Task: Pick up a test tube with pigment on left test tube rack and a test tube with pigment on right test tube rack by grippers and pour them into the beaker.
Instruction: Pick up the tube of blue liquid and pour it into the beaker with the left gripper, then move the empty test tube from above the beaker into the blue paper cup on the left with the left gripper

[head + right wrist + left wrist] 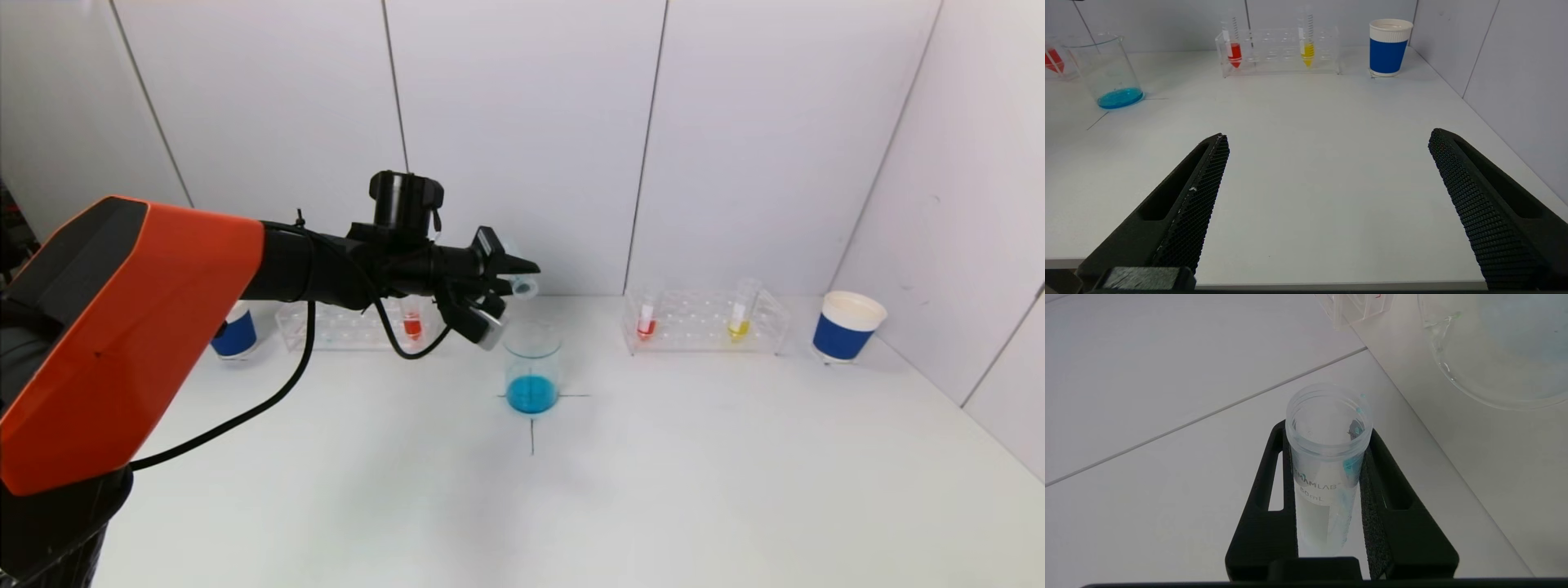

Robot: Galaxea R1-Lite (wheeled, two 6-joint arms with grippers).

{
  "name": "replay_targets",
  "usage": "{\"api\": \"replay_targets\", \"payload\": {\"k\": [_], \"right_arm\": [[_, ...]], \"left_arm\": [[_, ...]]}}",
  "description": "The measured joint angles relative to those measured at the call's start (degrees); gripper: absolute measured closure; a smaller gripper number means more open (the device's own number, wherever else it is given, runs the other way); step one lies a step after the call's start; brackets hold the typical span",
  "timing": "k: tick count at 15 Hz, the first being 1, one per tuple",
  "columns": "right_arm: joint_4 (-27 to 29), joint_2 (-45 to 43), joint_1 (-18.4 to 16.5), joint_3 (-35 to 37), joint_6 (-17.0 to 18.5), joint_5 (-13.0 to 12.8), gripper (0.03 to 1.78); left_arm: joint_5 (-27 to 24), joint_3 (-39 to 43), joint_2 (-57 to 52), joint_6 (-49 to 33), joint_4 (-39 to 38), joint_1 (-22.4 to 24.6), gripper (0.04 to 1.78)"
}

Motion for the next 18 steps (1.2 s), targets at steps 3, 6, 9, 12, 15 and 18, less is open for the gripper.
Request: {"api": "replay_targets", "payload": {"k": [3, 6, 9, 12, 15, 18], "right_arm": [[0.02, 0.0, -0.05, 0.0, 0.02, 0.0, 0.04], [0.0, 0.0, 0.0, 0.0, 0.04, 0.01, 0.04], [0.0, 0.0, -0.02, 0.0, 0.04, 0.0, 0.04], [0.02, 0.0, -0.02, 0.0, 0.02, 0.0, 0.04], [0.02, 0.0, 0.0, 0.0, 0.02, 0.0, 0.04], [0.0, 0.0, -0.02, 0.0, 0.02, 0.0, 0.04]], "left_arm": [[-0.01, 0.09, 0.13, -0.01, -0.04, -0.15, 1.36], [-0.01, 0.24, 0.18, 0.07, -0.04, -0.17, 1.36], [0.1, 0.26, 0.18, 0.85, -0.04, -0.17, 1.36], [0.32, 0.26, 0.24, 2.41, -0.37, -0.22, 1.36], [1.04, 0.24, 0.32, 3.96, -0.45, -0.2, 1.36], [2.04, 0.09, 0.32, 4.93, -0.48, -0.17, 1.36]]}}
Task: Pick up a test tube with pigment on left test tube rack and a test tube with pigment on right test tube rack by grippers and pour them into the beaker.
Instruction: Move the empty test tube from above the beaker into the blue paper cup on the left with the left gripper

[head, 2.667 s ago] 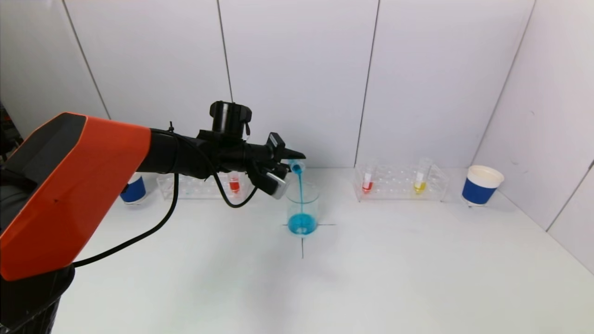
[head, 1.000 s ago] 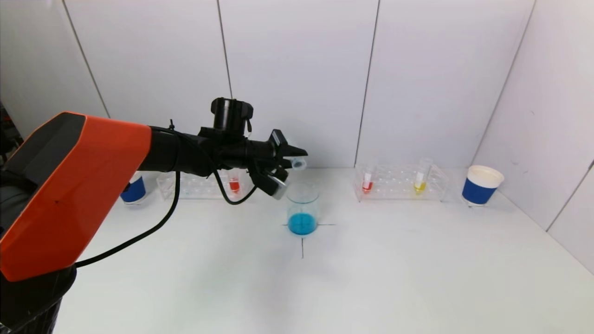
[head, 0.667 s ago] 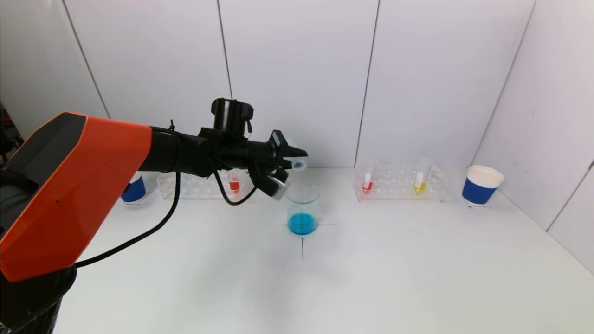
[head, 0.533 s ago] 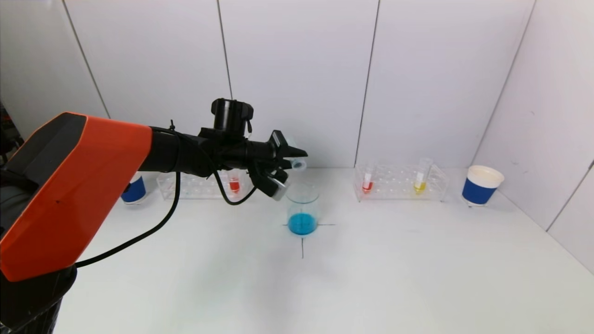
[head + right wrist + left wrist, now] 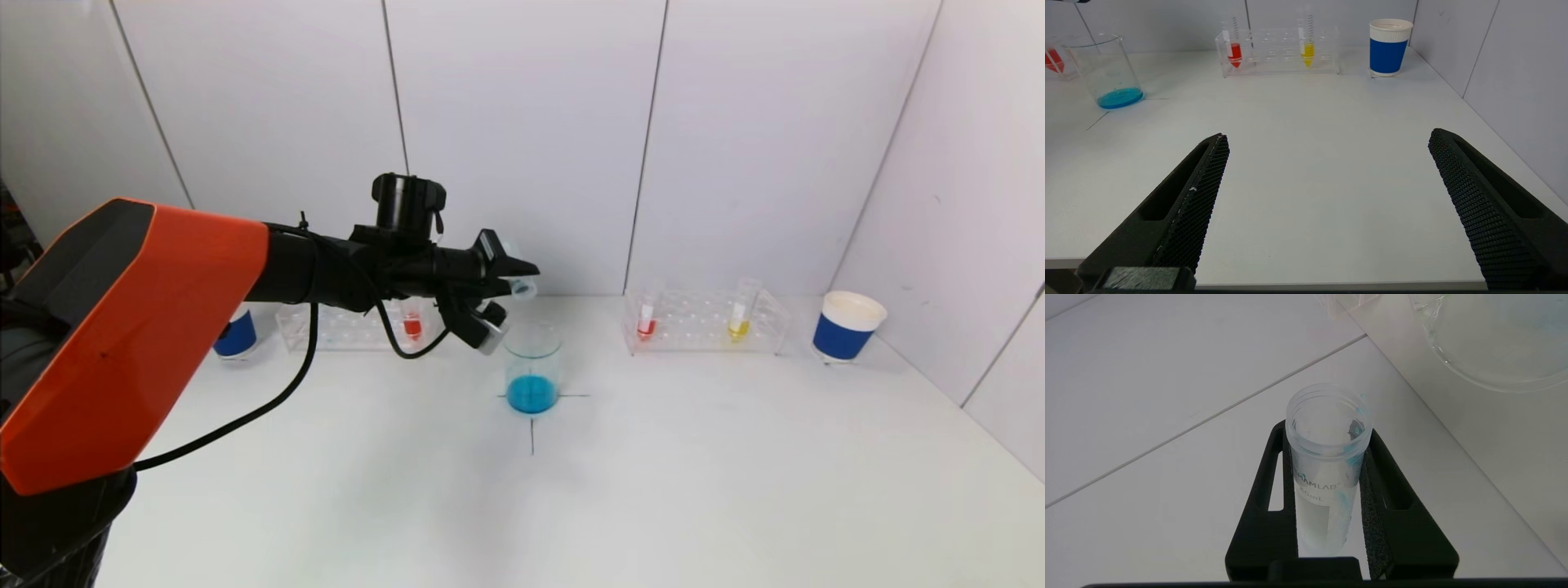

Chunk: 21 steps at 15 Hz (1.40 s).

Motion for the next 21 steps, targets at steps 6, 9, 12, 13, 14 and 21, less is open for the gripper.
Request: {"api": "replay_targets", "payload": {"k": [6, 9, 12, 13, 14, 21], "right_arm": [[0.0, 0.0, 0.02, 0.0, 0.0, 0.01, 0.04], [0.0, 0.0, 0.02, 0.0, 0.0, 0.0, 0.04], [0.0, 0.0, 0.0, 0.0, 0.0, 0.0, 0.04], [0.0, 0.0, -0.02, 0.0, 0.01, 0.01, 0.04], [0.02, 0.0, -0.02, 0.0, 0.01, 0.0, 0.04], [0.0, 0.0, -0.02, 0.0, 0.0, 0.0, 0.04]], "left_arm": [[0.77, -0.2, -0.38, 1.52, -0.18, -0.02, 1.36], [0.79, -0.28, -0.49, 1.72, -0.49, -0.06, 1.36], [0.82, -0.3, -0.54, 1.88, -0.68, -0.09, 1.36], [0.82, -0.27, -0.55, 1.94, -0.72, -0.09, 1.36], [0.83, -0.22, -0.55, 1.99, -0.72, -0.09, 1.36], [0.82, 0.17, -0.55, 1.96, -0.72, -0.09, 1.36]]}}
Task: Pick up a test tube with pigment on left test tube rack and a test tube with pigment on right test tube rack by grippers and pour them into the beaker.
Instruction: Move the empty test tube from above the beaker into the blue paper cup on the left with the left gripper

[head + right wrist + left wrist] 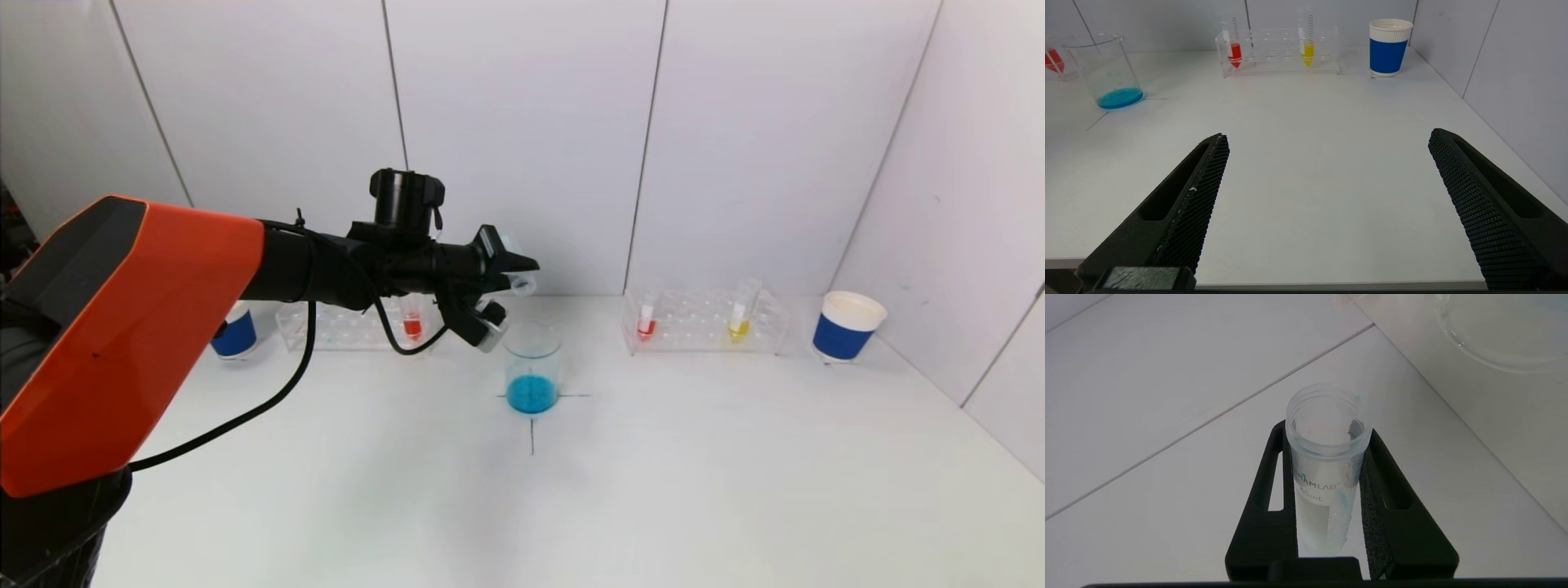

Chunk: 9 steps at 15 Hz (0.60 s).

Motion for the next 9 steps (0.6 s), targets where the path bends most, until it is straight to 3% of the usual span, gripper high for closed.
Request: {"api": "replay_targets", "payload": {"k": [6, 9], "right_arm": [[0.0, 0.0, 0.05, 0.0, 0.0, 0.0, 0.04], [0.0, 0.0, 0.02, 0.0, 0.0, 0.0, 0.04]], "left_arm": [[0.0, -0.22, -0.96, -1.88, 0.91, 0.02, 1.36], [0.0, 0.0, -2.36, -10.28, 0.2, 0.06, 1.36]]}}
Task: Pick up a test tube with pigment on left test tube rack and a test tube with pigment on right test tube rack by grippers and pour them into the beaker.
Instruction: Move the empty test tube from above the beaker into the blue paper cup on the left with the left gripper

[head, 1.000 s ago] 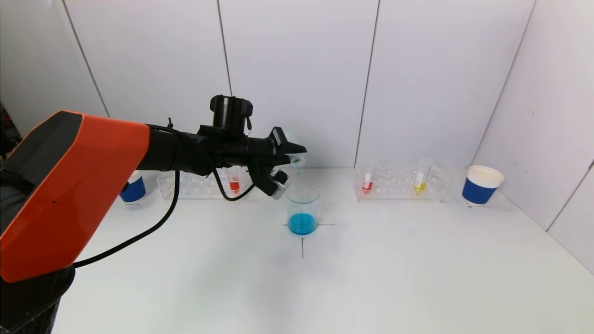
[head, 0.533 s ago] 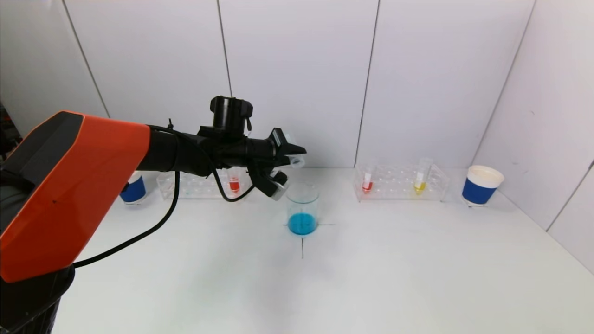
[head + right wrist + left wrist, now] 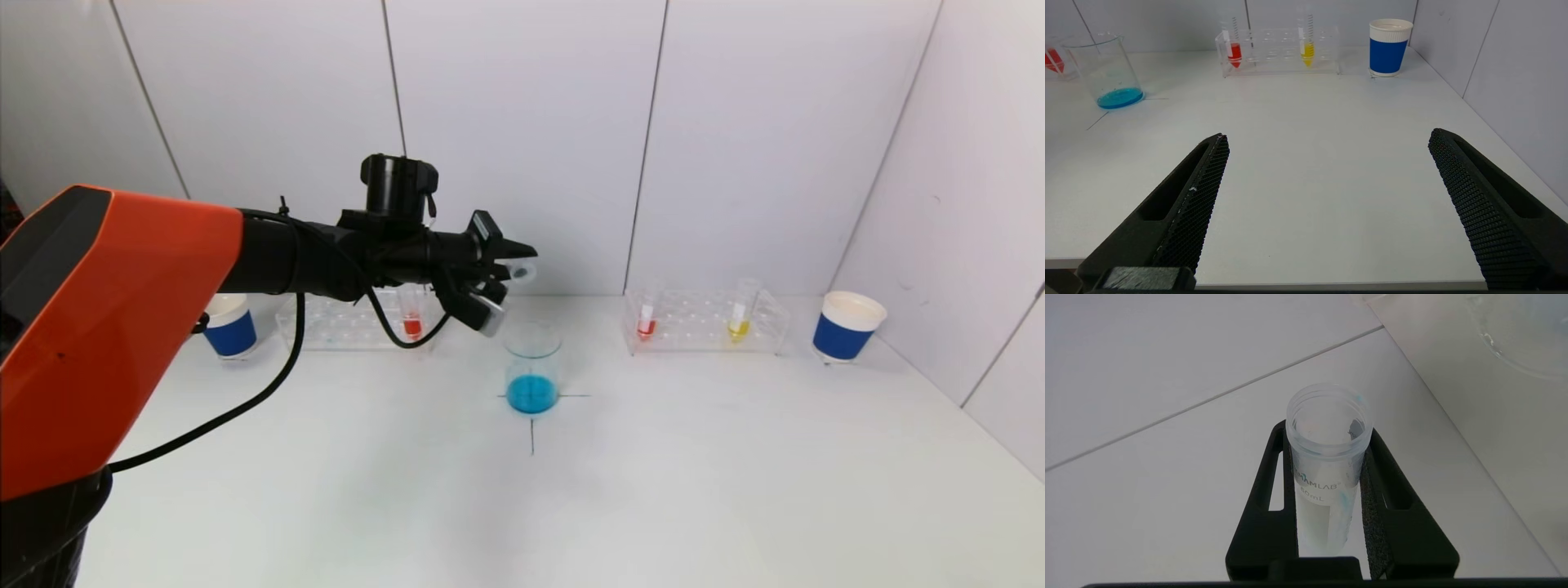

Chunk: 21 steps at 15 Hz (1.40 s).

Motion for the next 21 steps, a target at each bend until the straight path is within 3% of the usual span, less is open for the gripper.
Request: {"api": "replay_targets", "payload": {"k": [3, 9, 15, 21], "right_arm": [[0.0, 0.0, 0.0, 0.0, 0.01, 0.01, 0.04], [0.0, 0.0, 0.02, 0.0, 0.0, 0.01, 0.04], [0.0, 0.0, 0.02, 0.0, 0.04, 0.0, 0.04], [0.0, 0.0, -0.02, 0.0, 0.0, 0.01, 0.04]], "left_arm": [[0.72, -0.26, -1.96, -11.8, -3.25, -0.17, 1.36], [7.23, -0.22, -6.23, -23.75, -8.96, 0.71, 1.36], [21.5, -0.55, -11.67, -42.26, -9.69, 1.62, 1.36], [32.95, -0.63, -15.88, -63.32, -9.81, 5.62, 1.36]]}}
